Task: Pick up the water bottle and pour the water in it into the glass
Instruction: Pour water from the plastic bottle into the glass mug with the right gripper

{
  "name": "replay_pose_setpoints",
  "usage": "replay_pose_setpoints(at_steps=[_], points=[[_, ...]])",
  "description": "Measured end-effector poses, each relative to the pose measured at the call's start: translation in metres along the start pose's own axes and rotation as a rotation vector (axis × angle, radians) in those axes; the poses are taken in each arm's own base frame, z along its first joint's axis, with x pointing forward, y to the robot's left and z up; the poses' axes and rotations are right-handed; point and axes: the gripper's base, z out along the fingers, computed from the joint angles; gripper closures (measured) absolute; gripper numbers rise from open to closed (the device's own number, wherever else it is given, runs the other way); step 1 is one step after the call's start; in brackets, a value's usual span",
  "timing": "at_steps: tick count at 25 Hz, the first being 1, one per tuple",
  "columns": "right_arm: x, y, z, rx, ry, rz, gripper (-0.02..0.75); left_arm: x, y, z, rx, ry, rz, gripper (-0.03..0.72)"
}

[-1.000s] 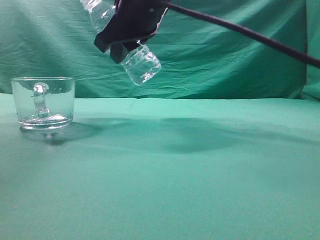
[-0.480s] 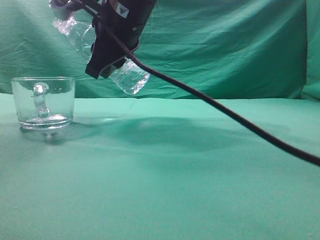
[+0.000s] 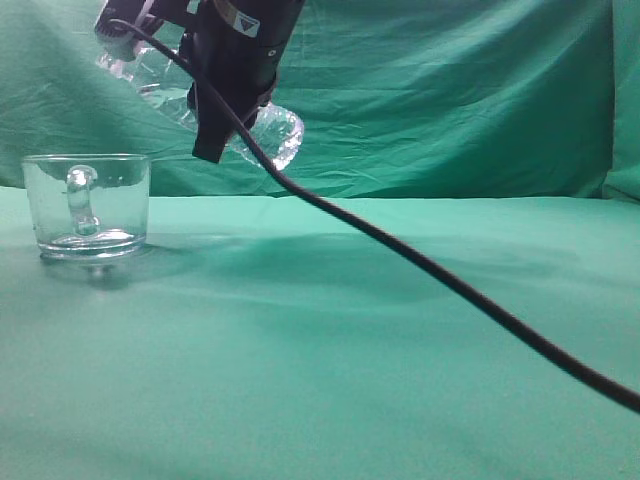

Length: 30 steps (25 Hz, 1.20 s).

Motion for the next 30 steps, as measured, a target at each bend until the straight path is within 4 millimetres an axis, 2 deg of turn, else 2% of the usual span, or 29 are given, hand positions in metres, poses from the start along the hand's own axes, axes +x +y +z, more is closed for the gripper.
replay_pose_setpoints(at_steps=[19,30], points=[[-0.0014,-0.0089,-0.0006,0.100,0.000,-0.244,0.503,0.0000,0.0000,0.0000,0.000,0.000,0.000,0.688],[-0.0011,-0.0100,-0.0007,0.112,0.009,-0.329,0.503,0.0000,0.0000,0.0000,0.000,0.000,0.000,0.688]])
